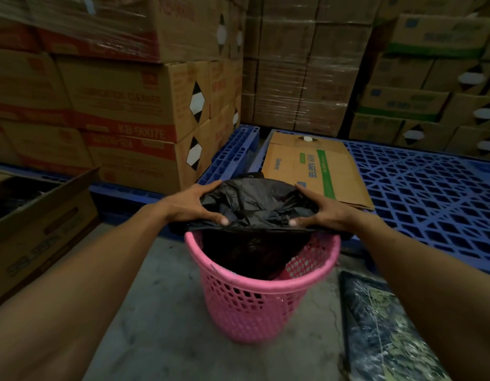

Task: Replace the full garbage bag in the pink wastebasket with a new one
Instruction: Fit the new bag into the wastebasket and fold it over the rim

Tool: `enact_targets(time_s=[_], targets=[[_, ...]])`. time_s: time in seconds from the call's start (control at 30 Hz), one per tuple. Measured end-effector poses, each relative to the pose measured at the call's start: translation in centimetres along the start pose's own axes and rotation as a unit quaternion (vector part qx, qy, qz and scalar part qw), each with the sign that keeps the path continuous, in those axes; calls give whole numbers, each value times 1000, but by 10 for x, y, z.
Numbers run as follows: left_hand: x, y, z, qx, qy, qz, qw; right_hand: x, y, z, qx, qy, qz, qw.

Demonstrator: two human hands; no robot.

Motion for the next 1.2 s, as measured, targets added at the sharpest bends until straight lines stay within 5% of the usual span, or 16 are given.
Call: enact_targets(time_s=[0.2, 0.37, 0.5, 0.7, 0.83, 0.97, 1.07, 1.2], targets=[[-15, 19, -2, -84, 41, -31, 995, -22, 17, -3, 49, -6, -55, 997], [-24, 30, 2, -176, 64, -60, 980, -31, 32, -21, 158, -21, -279, 947], [-26, 35, 2, -187, 75, -106, 974, -40, 42, -16, 60, 51, -424, 902], [-26, 40, 7, -124, 98, -142, 977, -34, 46, -24, 117, 14, -178, 977], [-25, 46, 27, -171, 56, -81, 980, -27, 60, -31, 350, -88, -223, 905], [-29, 67, 26, -321, 101, -157, 929, -24, 73, -40, 459, -125, -256, 842], [-30, 78, 29, -365, 108, -170, 909, -24, 82, -52, 475, -122, -265, 830], [-37, 75, 22, -233, 96, -200, 947, -25, 89, -64, 444, -109, -262, 850]])
Point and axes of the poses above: each hand's wrist, its own x-axis towards the middle knuckle, its own y-axis out of the palm, z = x × y, the point moved 1 cm from there along x, towards the middle knuckle, and after that the axes turned 12 degrees about z, right-handed, at the moved point
